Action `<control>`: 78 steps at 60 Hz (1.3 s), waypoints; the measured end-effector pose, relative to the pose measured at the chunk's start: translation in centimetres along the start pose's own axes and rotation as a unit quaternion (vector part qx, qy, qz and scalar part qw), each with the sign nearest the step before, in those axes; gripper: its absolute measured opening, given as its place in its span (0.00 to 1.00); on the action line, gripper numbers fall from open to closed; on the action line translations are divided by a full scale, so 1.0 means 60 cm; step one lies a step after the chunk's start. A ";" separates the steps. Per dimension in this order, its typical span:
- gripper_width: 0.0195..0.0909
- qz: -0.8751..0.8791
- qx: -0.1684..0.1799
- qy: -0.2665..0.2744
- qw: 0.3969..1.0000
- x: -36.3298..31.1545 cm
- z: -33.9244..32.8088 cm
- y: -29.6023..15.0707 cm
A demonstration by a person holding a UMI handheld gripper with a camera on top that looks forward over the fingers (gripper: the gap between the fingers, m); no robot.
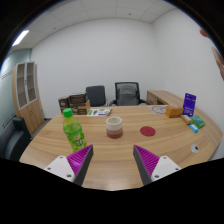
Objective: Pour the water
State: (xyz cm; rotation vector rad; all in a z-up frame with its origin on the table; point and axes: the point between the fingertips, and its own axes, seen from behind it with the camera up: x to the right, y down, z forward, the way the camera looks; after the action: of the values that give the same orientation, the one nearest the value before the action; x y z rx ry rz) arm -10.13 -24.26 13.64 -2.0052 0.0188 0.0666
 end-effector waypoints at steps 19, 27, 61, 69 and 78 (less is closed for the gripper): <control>0.88 0.008 -0.007 -0.040 0.999 -0.251 0.073 0.096; 0.88 -0.011 0.009 -0.040 0.999 -0.281 0.137 0.072; 0.32 -0.004 0.105 0.000 0.994 -0.280 0.225 0.012; 0.28 0.001 0.127 -0.018 0.992 -0.281 0.220 0.008; 0.28 0.016 0.094 -0.035 0.995 -0.279 0.231 0.010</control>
State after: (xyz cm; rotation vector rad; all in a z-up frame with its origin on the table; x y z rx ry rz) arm -27.38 -12.24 8.21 -1.8133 0.0119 0.1514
